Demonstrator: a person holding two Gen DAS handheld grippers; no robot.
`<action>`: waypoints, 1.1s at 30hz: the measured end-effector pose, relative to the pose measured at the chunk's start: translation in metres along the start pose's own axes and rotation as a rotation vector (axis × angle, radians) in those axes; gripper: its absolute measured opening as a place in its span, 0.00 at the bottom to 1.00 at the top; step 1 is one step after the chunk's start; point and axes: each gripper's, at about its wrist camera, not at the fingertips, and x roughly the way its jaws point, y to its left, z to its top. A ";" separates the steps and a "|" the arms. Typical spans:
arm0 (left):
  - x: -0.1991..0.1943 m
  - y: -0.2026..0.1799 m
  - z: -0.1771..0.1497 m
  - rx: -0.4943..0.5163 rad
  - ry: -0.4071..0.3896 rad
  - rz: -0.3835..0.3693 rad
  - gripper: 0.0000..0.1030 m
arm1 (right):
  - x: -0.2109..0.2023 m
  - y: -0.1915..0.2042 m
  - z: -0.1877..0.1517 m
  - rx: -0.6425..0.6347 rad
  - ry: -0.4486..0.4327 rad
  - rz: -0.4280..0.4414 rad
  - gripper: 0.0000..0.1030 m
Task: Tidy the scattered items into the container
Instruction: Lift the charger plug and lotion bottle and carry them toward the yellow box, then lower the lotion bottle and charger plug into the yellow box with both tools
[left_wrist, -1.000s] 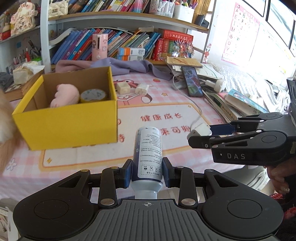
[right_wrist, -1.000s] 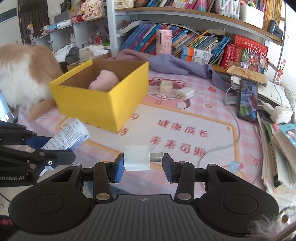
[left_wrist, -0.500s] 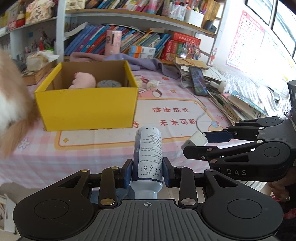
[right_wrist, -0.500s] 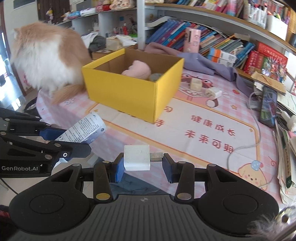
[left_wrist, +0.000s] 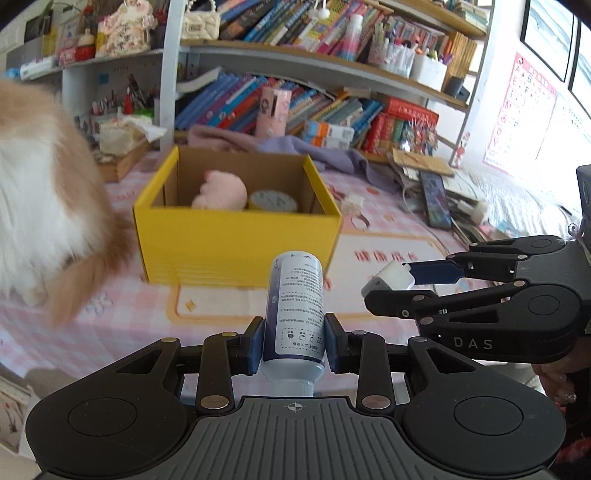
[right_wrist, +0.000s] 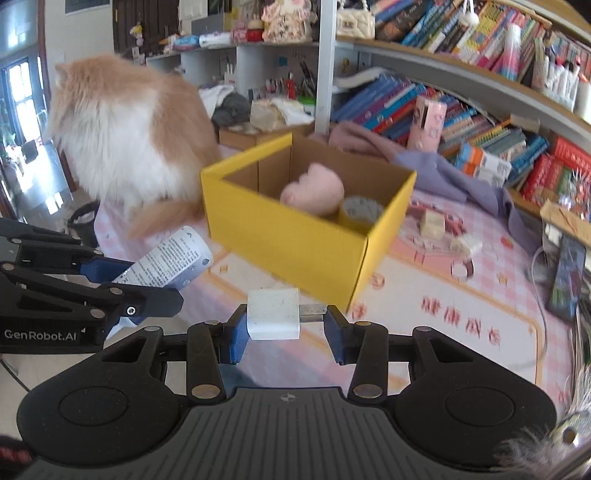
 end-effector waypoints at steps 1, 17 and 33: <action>0.001 0.001 0.005 0.004 -0.009 0.003 0.31 | 0.002 -0.002 0.005 -0.004 -0.011 0.003 0.39; 0.092 0.039 0.120 0.113 -0.043 0.076 0.31 | 0.113 -0.060 0.110 -0.099 -0.051 0.015 0.39; 0.224 0.065 0.138 0.244 0.309 0.093 0.30 | 0.243 -0.073 0.119 -0.343 0.255 0.089 0.40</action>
